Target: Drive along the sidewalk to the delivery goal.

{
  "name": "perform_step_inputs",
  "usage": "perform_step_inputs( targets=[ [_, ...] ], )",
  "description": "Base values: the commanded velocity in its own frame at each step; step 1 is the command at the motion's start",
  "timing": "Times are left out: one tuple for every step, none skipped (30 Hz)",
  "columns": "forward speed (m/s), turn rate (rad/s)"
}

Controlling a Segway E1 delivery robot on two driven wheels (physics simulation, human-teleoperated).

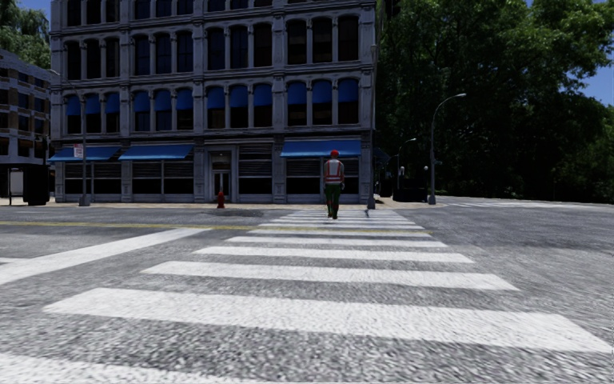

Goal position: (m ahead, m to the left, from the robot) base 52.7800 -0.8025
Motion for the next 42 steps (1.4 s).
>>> perform_step_inputs(
  targets=[
    [1.49, 0.0],
    [1.49, 0.0],
    [1.49, 0.0],
    [1.49, 0.0],
    [1.49, -0.03],
    [1.49, -0.1],
    [1.49, -0.15],
    [1.49, -0.15],
    [1.49, -0.18],
    [1.49, -0.23],
    [1.49, -0.23],
    [1.49, -0.26],
    [1.49, -0.27],
    [1.49, -0.27],
    [1.49, -0.27],
    [1.49, -0.27],
    [1.49, -0.27],
    [1.49, -0.27],
    [1.49, -0.27],
    [1.49, -0.27],
    [1.49, -0.27],
    [1.49, -0.27],
    [1.49, -0.27],
    [1.49, -0.27],
    [1.49, -0.27],
    [1.49, -0.27],
    [1.49, -0.27],
    [1.49, -0.27],
    [1.49, -0.25],
    [1.49, -0.25],
    [1.49, -0.25],
    [1.49, -0.25],
    [1.49, -0.25],
    [1.49, -0.25],
    [1.49, -0.25],
    [1.49, -0.25],
    [1.49, -0.25],
    [1.49, -0.25],
    [1.49, -0.25],
    [1.49, -0.25],
    [1.49, -0.25],
    [1.49, -0.25]
  ],
)
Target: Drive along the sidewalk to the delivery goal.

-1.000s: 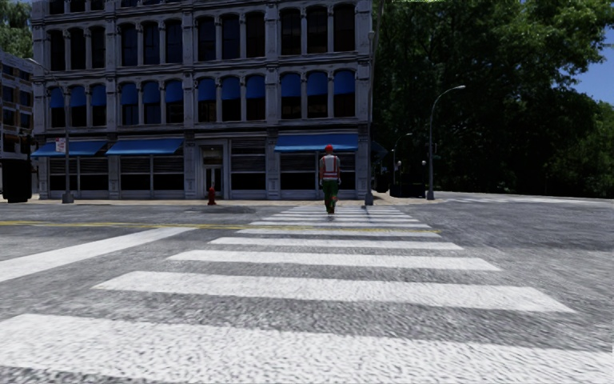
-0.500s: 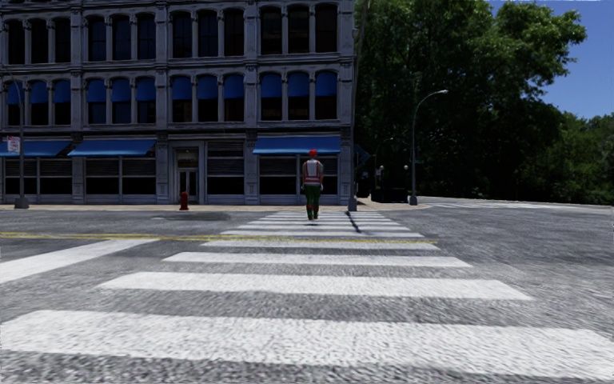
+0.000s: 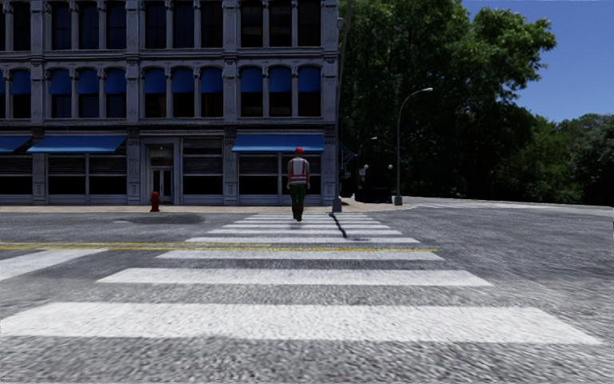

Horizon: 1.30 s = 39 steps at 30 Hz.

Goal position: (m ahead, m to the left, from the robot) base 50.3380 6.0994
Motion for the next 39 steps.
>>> perform_step_inputs(
  targets=[
    [1.49, -0.25],
    [1.49, -0.25],
    [1.49, -0.25],
    [1.49, -0.25],
    [1.49, -0.25],
    [1.5, -0.08],
    [1.53, 0.0],
    [1.56, 0.0],
    [1.56, 0.0],
    [1.58, 0.0],
    [1.58, 0.0],
    [1.58, 0.0],
    [1.58, 0.0],
    [1.58, 0.0],
    [1.63, 0.0],
    [1.77, 0.0],
    [1.86, 0.0],
    [1.86, 0.0],
    [1.89, 0.0],
    [1.9, 0.0],
    [1.9, 0.0],
    [1.9, 0.0],
    [1.9, 0.0],
    [1.9, 0.0],
    [1.91, 0.0],
    [1.91, 0.0],
    [1.92, 0.0],
    [1.94, 0.0],
    [1.96, 0.0],
    [1.96, 0.0],
    [2.0, 0.0],
    [2.0, 0.0],
    [2.0, 0.0],
    [2.0, 0.0],
    [2.0, 0.0],
    [2.0, 0.0],
    [2.0, 0.0],
    [2.0, 0.0],
    [2.0, 0.0]
  ],
)
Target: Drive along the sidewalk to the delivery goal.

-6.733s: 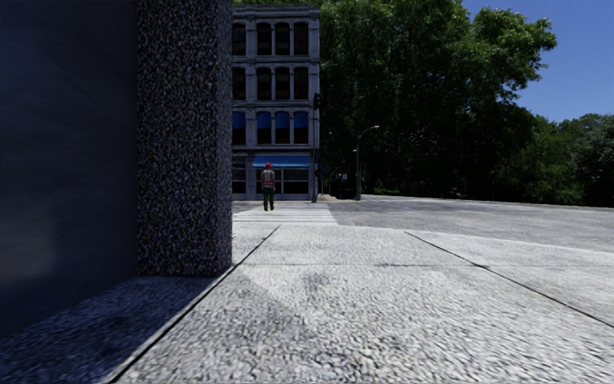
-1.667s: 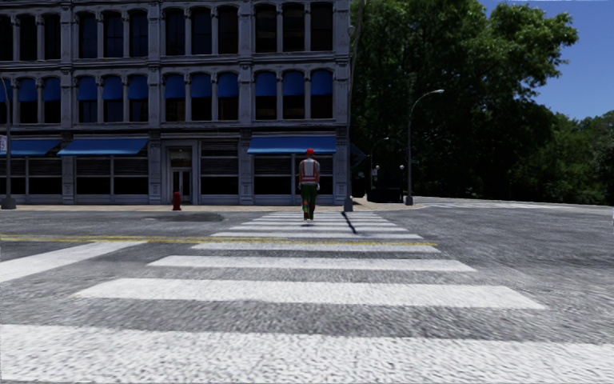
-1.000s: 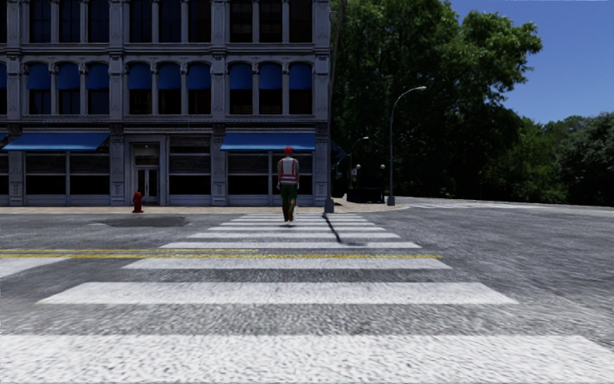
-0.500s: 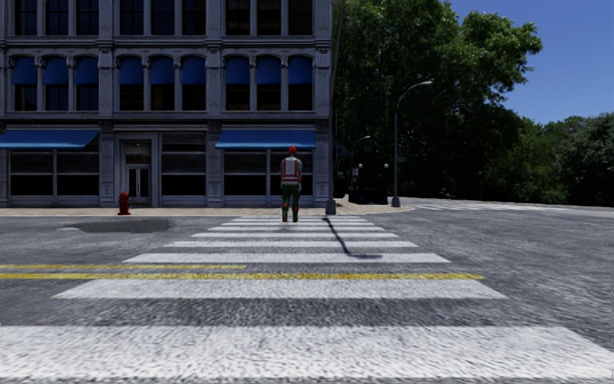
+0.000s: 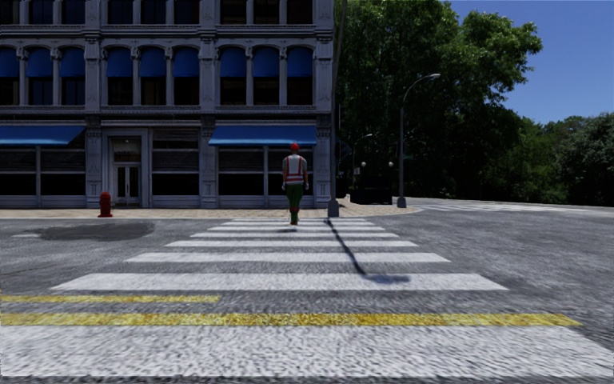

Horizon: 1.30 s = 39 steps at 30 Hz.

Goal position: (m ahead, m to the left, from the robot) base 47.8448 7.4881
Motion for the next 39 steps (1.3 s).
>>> perform_step_inputs(
  targets=[
    [2.0, 0.0],
    [2.0, 0.0],
    [2.0, 0.0],
    [2.0, 0.0],
    [2.0, 0.0],
    [2.0, 0.0],
    [2.0, 0.0],
    [2.0, 0.0],
    [2.0, 0.0],
    [2.0, 0.0],
    [2.0, 0.0],
    [2.0, 0.0],
    [2.0, 0.0],
    [2.0, 0.0],
    [2.0, 0.0],
    [2.0, 0.0],
    [2.0, 0.0],
    [2.0, 0.0],
    [2.0, 0.0],
    [2.0, 0.0],
    [2.0, 0.0],
    [2.0, 0.0],
    [2.0, 0.0],
    [2.0, 0.0],
    [2.0, 0.0],
    [2.0, 0.0],
    [2.0, 0.0],
    [2.0, 0.0],
    [2.0, 0.0],
    [2.0, 0.0],
    [2.0, 0.0],
    [2.0, 0.0],
    [2.0, 0.0],
    [2.0, 0.0],
    [2.0, 0.0],
    [2.0, 0.0],
    [2.0, 0.0],
    [2.0, 0.0],
    [2.0, 0.0]
  ],
)
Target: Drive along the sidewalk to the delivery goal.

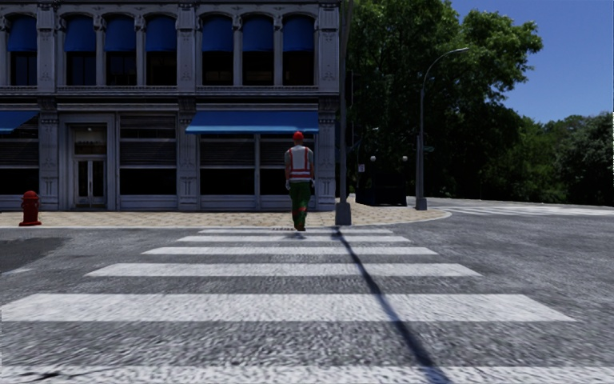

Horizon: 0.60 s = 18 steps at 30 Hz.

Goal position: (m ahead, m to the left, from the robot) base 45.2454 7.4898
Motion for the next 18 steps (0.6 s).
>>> perform_step_inputs(
  targets=[
    [2.0, 0.0],
    [2.0, 0.0],
    [2.0, 0.0],
    [2.0, 0.0],
    [2.0, 0.0],
    [2.0, 0.0],
    [2.0, 0.0],
    [2.0, 0.0],
    [2.0, 0.0],
    [2.0, 0.0],
    [2.0, 0.0],
    [2.0, 0.0],
    [2.0, 0.0],
    [2.0, 0.0],
    [2.0, 0.0],
    [2.0, 0.0],
    [2.0, 0.0],
    [2.0, 0.0]
  ],
)
